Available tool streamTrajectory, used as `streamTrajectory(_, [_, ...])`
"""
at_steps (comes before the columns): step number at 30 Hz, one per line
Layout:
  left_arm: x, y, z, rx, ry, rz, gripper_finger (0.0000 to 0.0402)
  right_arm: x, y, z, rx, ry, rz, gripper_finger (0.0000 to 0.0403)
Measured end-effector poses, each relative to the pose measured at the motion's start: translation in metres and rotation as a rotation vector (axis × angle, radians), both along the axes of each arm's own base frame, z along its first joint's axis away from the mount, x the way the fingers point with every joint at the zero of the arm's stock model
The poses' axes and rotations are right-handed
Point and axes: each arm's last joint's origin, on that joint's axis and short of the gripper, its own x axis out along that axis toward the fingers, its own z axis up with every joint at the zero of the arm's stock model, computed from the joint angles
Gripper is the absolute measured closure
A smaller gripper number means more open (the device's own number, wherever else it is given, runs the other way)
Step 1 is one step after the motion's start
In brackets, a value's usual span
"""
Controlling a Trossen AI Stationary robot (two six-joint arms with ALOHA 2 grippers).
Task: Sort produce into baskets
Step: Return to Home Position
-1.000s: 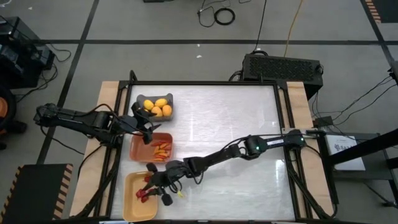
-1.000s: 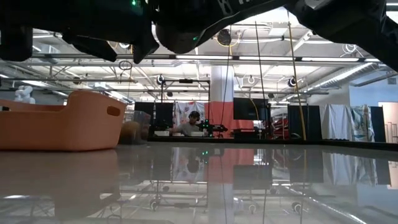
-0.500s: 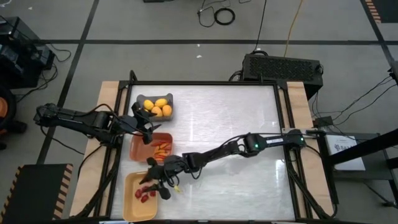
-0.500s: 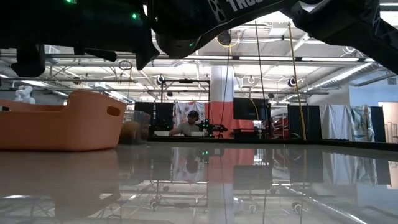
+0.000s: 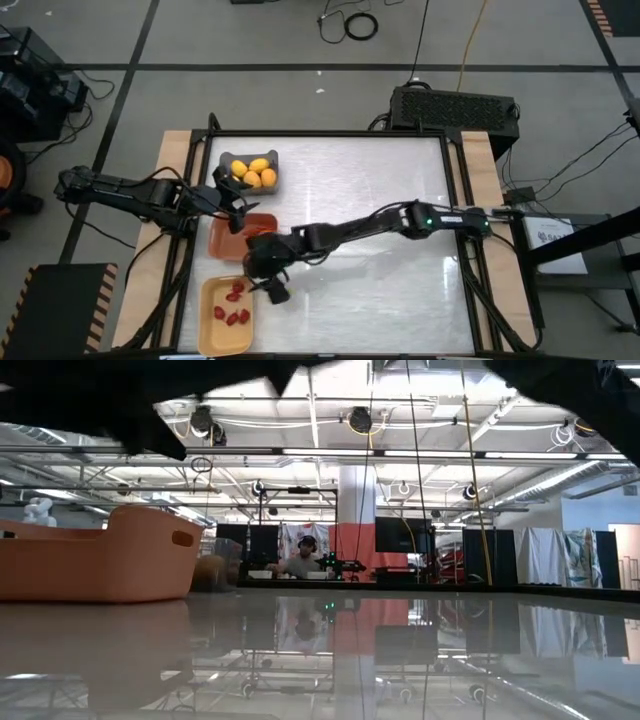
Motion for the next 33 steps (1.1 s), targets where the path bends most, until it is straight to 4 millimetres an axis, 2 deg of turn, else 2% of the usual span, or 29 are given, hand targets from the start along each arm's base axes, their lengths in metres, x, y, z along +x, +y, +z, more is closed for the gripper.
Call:
streamTrajectory(5, [0.002,-0.001,0.002,-0.024,-0.027,-0.011,0.0144,-0.035,-0.015,0.037,-0.225,0.218,-0.011,0.0227])
streamTrajectory(9, [0.007,-0.003,0.01,-0.075,-0.126,-0.063,0.0144,-0.067,-0.039,0.074,-0.386,0.347,-0.09,0.0242])
streamTrajectory(15, [0.013,-0.006,0.021,-0.046,-0.228,-0.182,0.0144,-0.108,-0.073,0.119,-0.428,0.468,-0.106,0.0267])
streamTrajectory(19, [0.017,-0.01,0.023,0.017,-0.295,-0.282,0.0144,-0.134,-0.102,0.14,-0.409,0.504,-0.164,0.0282])
streamTrajectory(22, [0.018,-0.011,0.013,0.076,-0.332,-0.331,0.0144,-0.155,-0.119,0.146,-0.389,0.49,-0.205,0.0293])
streamTrajectory(26, [0.014,-0.007,-0.003,0.093,-0.33,-0.338,0.0144,-0.191,-0.138,0.142,-0.342,0.407,-0.29,0.0306])
streamTrajectory(33, [-0.009,0.003,-0.014,0.033,-0.418,-0.343,0.0144,-0.259,-0.151,0.111,-0.246,0.108,-0.421,0.0322])
